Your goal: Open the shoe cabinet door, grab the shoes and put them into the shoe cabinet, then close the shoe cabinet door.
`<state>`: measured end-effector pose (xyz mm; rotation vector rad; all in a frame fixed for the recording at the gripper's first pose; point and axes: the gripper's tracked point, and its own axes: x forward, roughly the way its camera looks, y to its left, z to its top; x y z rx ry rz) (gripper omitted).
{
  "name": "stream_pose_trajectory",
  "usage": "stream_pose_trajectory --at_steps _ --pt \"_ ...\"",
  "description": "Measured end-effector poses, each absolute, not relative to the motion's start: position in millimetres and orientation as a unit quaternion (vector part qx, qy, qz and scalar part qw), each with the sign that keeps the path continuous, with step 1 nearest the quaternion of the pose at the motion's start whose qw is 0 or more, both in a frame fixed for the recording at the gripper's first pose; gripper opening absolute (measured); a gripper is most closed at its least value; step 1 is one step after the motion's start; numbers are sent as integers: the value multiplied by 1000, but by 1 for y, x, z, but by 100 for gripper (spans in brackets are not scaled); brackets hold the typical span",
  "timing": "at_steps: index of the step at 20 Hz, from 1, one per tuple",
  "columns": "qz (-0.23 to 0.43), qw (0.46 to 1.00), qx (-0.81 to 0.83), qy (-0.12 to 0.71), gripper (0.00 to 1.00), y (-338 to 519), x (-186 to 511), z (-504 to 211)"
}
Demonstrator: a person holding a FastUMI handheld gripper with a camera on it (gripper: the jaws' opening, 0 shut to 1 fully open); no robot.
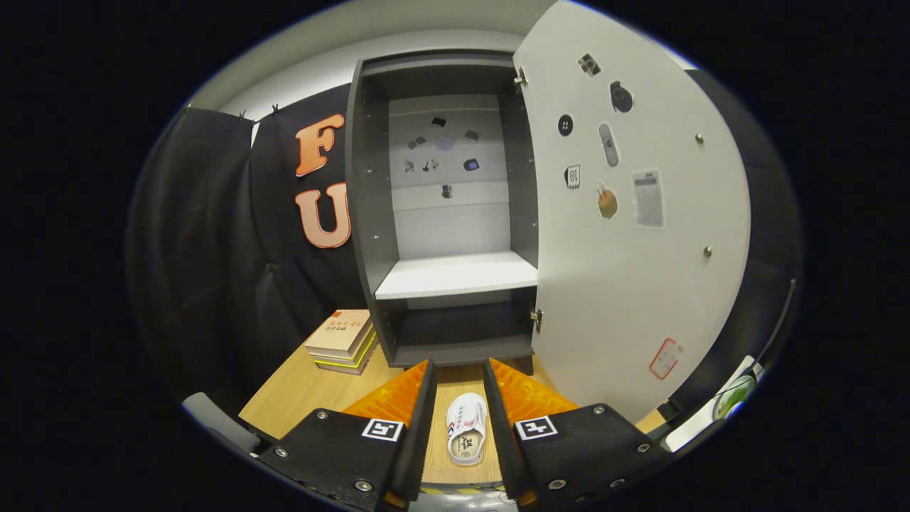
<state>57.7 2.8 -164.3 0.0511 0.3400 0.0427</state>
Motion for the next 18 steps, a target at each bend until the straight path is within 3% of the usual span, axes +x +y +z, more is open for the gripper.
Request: stream_pose_trajectory --at_steps 18 --pt "25 917 99 386 44 43 92 -435"
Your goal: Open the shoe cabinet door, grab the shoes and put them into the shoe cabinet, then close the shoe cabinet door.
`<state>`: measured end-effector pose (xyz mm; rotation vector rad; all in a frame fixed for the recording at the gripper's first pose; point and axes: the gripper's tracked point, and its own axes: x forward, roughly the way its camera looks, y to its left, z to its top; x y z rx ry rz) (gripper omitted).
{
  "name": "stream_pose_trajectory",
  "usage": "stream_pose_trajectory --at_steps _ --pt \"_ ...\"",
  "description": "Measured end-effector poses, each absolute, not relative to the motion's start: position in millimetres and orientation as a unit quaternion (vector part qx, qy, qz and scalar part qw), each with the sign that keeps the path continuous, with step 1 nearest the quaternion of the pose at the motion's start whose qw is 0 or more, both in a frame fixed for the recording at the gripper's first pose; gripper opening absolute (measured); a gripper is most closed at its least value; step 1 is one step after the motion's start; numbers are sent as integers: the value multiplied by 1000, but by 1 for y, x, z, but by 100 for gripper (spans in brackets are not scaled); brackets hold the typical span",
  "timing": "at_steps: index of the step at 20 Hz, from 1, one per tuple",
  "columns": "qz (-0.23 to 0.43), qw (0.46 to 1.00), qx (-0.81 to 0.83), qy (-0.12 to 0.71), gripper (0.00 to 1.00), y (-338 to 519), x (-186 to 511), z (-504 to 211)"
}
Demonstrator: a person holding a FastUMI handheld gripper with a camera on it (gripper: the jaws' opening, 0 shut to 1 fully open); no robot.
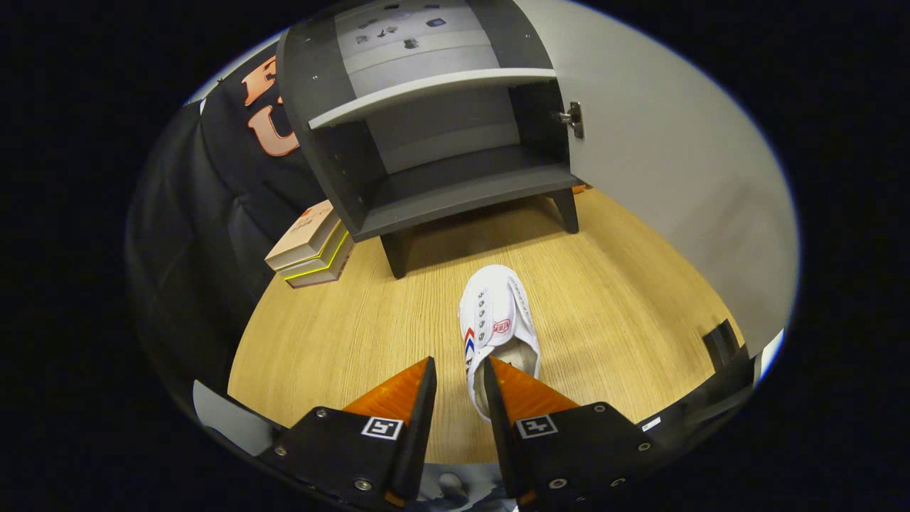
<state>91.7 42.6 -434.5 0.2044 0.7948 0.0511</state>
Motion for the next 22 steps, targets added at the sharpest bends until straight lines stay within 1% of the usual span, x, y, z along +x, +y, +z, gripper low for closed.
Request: stream_pose_trajectory --at_steps 7,11,14,15,16,19,22 --pt "23 895 105 434 44 49 107 -491" --pt "16 888 112 446 43 50 118 -510" --pt "11 889 121 441 16 51 124 -513" --pt "11 892 112 438 10 51 125 -513" --pt "13 897 98 431 1 49 126 -511" --pt "19 904 87 418 0 49 126 -501" --pt "13 918 100 384 0 42 131 -470"
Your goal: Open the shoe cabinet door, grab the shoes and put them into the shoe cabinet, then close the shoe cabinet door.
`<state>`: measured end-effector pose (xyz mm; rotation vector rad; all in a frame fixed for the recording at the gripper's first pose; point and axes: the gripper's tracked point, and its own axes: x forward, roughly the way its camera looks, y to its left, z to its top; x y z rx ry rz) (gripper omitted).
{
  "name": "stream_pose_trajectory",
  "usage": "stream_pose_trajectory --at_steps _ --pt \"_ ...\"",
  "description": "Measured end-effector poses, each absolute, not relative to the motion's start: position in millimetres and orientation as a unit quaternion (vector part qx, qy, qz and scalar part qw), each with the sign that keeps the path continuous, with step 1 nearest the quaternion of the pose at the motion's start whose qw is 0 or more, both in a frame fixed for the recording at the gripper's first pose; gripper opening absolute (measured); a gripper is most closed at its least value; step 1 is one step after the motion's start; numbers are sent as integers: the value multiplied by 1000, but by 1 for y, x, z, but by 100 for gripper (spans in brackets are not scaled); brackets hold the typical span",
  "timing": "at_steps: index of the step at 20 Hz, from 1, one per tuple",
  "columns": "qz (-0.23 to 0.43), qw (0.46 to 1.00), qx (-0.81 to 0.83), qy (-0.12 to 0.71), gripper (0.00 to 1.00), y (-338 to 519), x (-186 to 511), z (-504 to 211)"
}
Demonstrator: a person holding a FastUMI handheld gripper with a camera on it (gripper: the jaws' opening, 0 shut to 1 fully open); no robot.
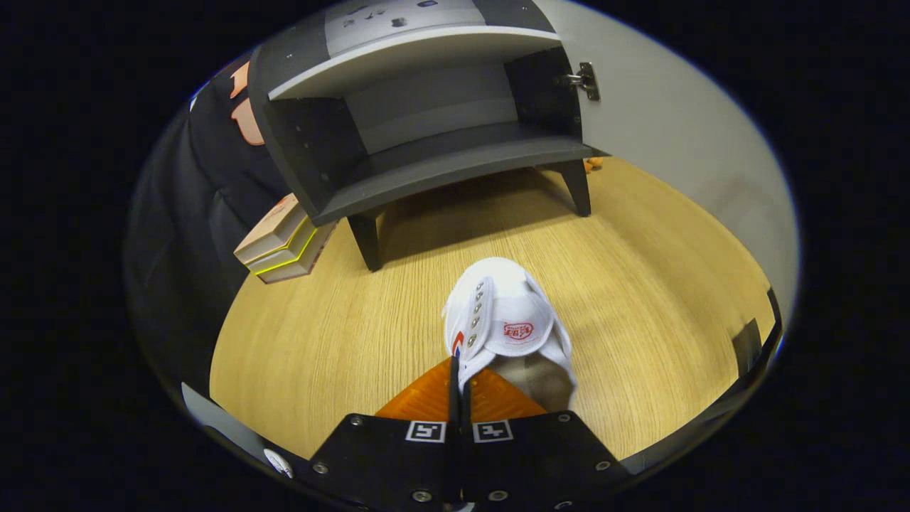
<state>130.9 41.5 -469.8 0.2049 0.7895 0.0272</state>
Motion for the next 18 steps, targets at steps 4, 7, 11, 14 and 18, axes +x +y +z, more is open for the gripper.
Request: stream_pose_trajectory --at_steps 4,7,11,14,18 --pt "17 928 100 357 0 39 127 -426" --pt "22 938 96 332 0 37 117 -381" --pt "39 957 82 277 0 45 123 -300" --pt "59 968 74 231 0 48 132 -231" --pt "79 979 51 181 0 52 160 -172"
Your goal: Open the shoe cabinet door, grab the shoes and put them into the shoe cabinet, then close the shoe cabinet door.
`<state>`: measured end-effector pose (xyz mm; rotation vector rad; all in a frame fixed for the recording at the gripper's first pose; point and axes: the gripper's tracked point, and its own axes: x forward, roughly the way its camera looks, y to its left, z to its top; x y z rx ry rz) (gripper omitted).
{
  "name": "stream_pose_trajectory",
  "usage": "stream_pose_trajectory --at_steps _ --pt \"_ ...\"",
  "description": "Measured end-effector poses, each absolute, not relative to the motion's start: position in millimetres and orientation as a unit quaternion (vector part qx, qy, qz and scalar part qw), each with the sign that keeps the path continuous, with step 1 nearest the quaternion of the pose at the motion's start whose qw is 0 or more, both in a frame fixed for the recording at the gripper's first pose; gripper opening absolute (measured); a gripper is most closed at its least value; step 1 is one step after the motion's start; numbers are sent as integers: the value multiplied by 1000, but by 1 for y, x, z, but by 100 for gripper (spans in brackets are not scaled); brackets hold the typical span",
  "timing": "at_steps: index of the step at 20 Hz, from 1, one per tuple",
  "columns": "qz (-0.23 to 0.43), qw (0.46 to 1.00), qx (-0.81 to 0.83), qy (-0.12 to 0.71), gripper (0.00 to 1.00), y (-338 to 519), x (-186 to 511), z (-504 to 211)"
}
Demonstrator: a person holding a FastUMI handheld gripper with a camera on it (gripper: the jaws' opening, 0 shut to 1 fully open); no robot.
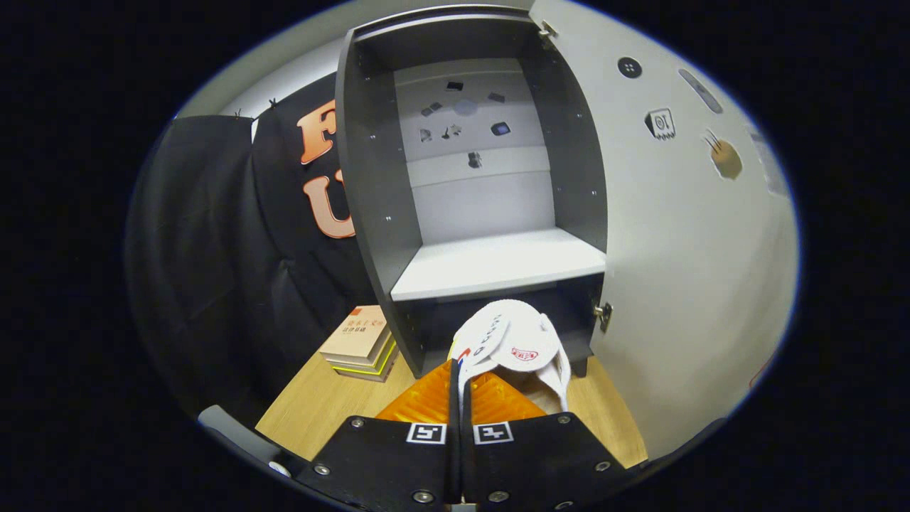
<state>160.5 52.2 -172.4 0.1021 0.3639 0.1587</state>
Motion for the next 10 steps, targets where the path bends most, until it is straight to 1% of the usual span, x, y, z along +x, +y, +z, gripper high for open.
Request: stream_pose_trajectory --at_steps 6,10 --pt "103 983 20 149 0 55 229 -122" --pt "120 982 4 144 0 61 284 -110"
